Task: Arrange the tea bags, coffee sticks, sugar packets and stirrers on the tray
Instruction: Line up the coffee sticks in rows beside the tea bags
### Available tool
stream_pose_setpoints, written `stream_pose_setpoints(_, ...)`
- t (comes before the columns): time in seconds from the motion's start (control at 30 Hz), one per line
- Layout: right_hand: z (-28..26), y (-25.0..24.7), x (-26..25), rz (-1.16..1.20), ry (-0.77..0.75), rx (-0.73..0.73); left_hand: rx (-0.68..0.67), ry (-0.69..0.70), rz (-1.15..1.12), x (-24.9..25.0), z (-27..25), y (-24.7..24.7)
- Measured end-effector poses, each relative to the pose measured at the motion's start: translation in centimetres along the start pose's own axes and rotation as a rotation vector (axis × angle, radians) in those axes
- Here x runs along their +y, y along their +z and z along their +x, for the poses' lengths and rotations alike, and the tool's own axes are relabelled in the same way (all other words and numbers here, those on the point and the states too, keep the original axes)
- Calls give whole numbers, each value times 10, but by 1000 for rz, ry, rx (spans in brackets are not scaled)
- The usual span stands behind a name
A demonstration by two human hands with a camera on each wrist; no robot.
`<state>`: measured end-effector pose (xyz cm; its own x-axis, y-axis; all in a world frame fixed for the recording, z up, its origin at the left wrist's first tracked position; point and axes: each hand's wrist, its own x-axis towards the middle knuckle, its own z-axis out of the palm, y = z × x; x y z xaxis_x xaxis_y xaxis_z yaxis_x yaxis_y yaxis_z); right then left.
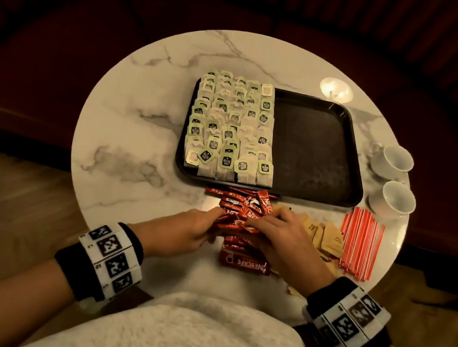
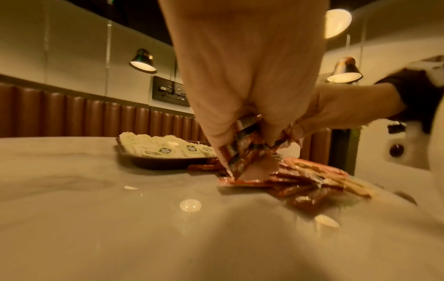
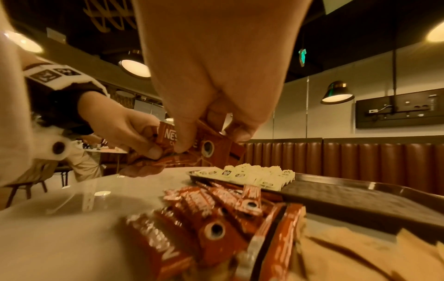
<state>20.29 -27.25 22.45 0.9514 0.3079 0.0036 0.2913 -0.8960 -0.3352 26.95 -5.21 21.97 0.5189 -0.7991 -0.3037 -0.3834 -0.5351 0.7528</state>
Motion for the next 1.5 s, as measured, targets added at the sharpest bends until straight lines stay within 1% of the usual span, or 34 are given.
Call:
stream_pose_setpoints(0.07, 6, -10, 4, 81, 19, -17, -3, 1, -121, 1, 1, -7)
stream_pose_setpoints(0.13, 12, -22, 6, 223, 57, -75, -3, -22, -274, 3, 3, -14)
stream_pose_setpoints(0.2, 16, -35, 7, 436, 130, -126, 5, -63, -425, 8, 6, -19)
stream_pose_setpoints(0.33, 24, -53, 11, 856, 290, -89, -13, -84, -651, 29, 15, -30)
stream_pose_setpoints(0.37, 27, -56, 12, 909, 300, -81, -34, -78, -670, 33, 18, -32)
stream_pose_setpoints(0.43, 33, -61, 14, 940, 277, -66, -61, -60, -624, 40, 26, -35)
stream_pose_setpoints(0.5, 41, -65, 15, 925, 240, -59, -47, -53, -575, 43, 34, -37)
stream_pose_setpoints(0.6, 52, -72, 17, 925, 226, -22, -10, -110, -568, 47, 45, -40)
stream_pose_setpoints(0.67, 59, -77, 23, 979, 275, 53, 55, -145, -615, 44, 49, -44)
stream_pose_setpoints(0.77, 68, -83, 33, 973, 325, 158, 255, -211, -750, 36, 55, -49)
stream_pose_setpoints(0.83, 74, -84, 34, 1034, 341, 160, 439, -231, -855, 38, 61, -55)
stream_pose_setpoints(0.9, 79, -84, 29, 1159, 342, 126, 578, -194, -914, 46, 69, -61)
stream_pose_setpoints(0.97, 84, -81, 23, 1244, 339, 80, 624, -122, -880, 58, 78, -67)
stream_pose_setpoints(1.03, 88, -78, 18, 1278, 312, 27, 631, -82, -806, 69, 87, -71)
stream_pose_setpoints(1.1, 91, -76, 14, 1284, 281, -8, 641, -85, -787, 75, 96, -71)
stream_pose_setpoints(1.17, 93, -75, 14, 1275, 264, -2, 665, -102, -791, 76, 102, -69)
stream_pose_setpoints(1.3, 94, -75, 24, 1260, 289, -37, 721, -144, -761, 71, 108, -61)
stream_pose_setpoints(1.4, 92, -74, 31, 1273, 323, -56, 773, -166, -827, 72, 112, -59)
stream_pose_setpoints(1.5, 93, -77, 39, 1262, 367, -14, 849, -179, -980, 71, 117, -63)
